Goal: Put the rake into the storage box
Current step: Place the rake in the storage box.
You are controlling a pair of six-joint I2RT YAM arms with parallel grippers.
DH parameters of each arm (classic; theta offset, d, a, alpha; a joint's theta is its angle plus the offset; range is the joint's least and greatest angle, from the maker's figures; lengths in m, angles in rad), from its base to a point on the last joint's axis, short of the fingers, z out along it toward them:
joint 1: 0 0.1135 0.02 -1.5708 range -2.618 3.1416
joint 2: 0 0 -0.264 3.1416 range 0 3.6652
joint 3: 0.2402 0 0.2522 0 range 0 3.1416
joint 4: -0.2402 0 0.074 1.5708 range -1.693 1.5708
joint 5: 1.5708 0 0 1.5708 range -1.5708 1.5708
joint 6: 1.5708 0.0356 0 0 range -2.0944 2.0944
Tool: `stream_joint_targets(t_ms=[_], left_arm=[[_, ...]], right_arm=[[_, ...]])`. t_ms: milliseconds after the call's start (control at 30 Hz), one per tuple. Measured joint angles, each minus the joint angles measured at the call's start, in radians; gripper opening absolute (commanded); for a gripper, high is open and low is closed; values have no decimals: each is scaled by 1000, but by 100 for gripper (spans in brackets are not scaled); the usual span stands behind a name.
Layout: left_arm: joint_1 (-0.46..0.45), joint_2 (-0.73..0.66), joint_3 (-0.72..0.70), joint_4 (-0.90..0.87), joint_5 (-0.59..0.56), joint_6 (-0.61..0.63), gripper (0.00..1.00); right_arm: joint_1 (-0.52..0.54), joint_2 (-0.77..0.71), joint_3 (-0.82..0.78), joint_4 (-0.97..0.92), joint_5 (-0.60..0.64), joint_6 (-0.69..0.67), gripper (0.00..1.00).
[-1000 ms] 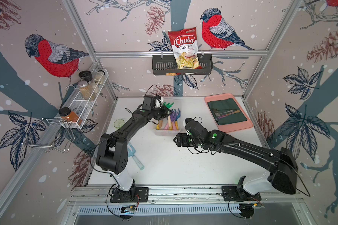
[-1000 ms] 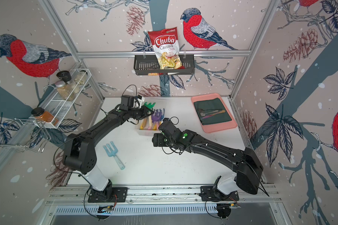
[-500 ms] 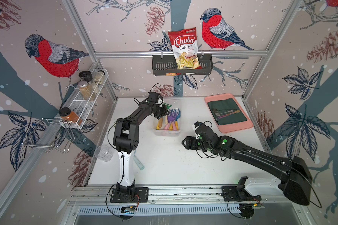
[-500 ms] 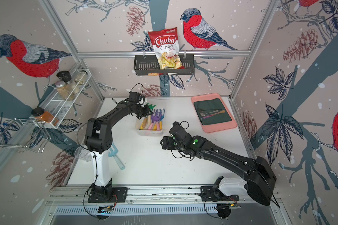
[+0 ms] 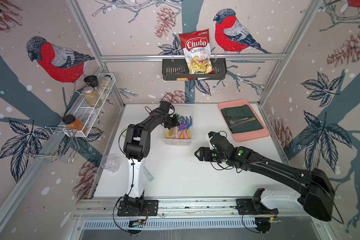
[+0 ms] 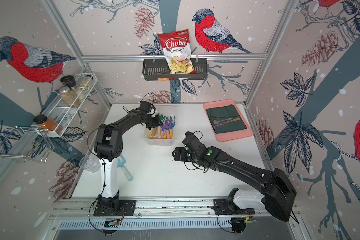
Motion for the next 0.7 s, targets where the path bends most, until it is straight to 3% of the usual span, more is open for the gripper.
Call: stream_joint_targets(t_ms=[367, 700], left_arm=[[0, -73, -22, 5, -28, -19, 67], [36, -271, -117, 1, -51, -43, 71]], right_arm=[[10, 1, -16, 21, 0, 22, 84], [121, 144, 54, 41, 31, 45, 84]])
